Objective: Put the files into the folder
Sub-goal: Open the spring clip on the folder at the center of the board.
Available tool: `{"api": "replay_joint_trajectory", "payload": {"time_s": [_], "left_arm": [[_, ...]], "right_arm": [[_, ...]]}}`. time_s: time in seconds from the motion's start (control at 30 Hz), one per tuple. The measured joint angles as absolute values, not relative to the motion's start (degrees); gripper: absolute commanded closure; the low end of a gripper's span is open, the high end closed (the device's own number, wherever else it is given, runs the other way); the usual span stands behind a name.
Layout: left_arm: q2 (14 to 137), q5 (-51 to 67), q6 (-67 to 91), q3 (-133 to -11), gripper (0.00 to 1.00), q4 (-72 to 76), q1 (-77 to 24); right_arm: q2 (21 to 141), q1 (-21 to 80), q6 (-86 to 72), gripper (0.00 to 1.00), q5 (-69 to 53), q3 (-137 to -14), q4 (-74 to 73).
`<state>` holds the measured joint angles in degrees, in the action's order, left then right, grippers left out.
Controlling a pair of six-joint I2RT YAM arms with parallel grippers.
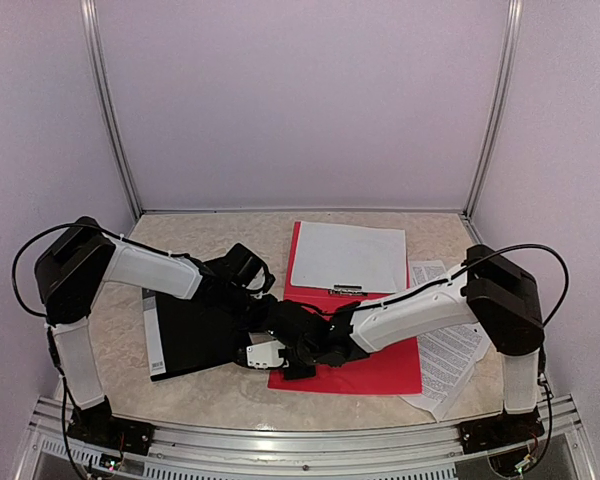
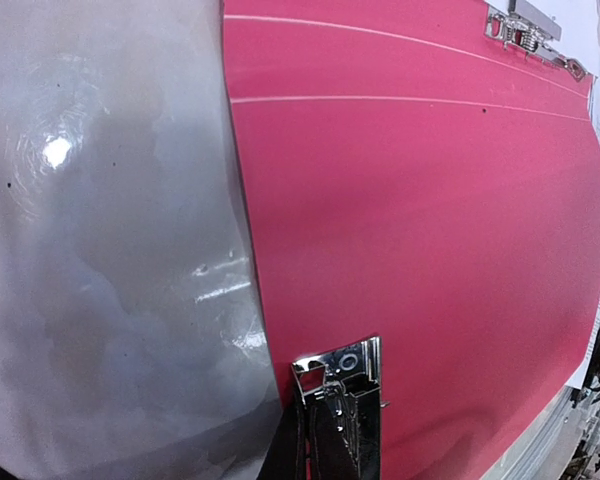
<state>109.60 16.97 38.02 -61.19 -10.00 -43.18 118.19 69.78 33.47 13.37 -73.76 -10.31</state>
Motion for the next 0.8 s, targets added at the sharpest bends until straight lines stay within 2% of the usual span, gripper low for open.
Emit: {"api": "replay_joint_trajectory", "payload": {"time_s": [0.33, 0.8], "left_arm": [[109.4, 16.0, 36.9, -61.2, 1.00, -10.1, -43.5], [109.2, 14.5, 35.8, -60.6, 1.00, -8.9, -44.1]], "right_arm": [[119.7, 69.7, 33.2, 1.00, 13.6, -79.0, -18.0], [119.4, 69.3, 32.1, 1.00, 13.8, -79.2, -19.8]]}}
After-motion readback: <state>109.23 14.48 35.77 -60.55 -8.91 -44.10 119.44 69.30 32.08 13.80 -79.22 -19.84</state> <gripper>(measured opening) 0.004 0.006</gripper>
